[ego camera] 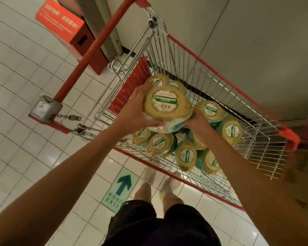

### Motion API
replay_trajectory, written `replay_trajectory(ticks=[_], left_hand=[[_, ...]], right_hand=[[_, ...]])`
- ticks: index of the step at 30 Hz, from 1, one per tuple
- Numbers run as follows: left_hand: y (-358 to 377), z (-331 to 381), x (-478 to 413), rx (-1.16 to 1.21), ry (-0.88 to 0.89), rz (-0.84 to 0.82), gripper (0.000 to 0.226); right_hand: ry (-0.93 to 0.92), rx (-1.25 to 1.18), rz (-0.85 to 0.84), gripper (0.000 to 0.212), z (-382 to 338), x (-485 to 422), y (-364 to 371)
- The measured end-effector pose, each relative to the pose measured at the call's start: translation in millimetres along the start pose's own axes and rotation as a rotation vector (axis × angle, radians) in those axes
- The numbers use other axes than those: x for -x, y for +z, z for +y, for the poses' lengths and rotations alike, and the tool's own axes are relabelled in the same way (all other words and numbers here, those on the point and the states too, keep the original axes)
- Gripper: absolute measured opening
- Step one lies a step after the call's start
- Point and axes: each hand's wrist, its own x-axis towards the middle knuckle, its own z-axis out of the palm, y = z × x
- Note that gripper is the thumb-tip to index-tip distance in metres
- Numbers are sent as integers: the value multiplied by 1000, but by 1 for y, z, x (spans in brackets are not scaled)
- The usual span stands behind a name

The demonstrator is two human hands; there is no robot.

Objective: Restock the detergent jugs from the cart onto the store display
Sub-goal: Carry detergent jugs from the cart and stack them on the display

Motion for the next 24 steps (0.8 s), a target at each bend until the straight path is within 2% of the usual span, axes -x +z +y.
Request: replay_trajectory(ticks=[3, 8, 10, 13, 16, 19, 24], left_hand=[[11, 26, 10, 267, -5, 27, 130], [52, 71, 33, 451, 15, -70, 117], [71, 89, 41, 470, 37, -135, 114], [99, 112, 52, 491, 53, -255, 117], [129, 139, 62, 452, 100, -382, 108], [163, 169, 73, 426, 151, -538, 117], [234, 234, 112, 326, 286, -824, 112]], right_hand=[[-41, -94, 96, 51, -20, 54, -16], [-100, -156, 253, 62, -20, 148, -45], [-104, -185, 288, 62, -11, 186, -57], [-78, -246, 364, 52, 4, 243, -71], [-75, -285, 457, 51, 29, 296, -79], [-114, -365, 578, 50, 55, 351, -79], [-131, -514, 889, 49, 111, 454, -65]])
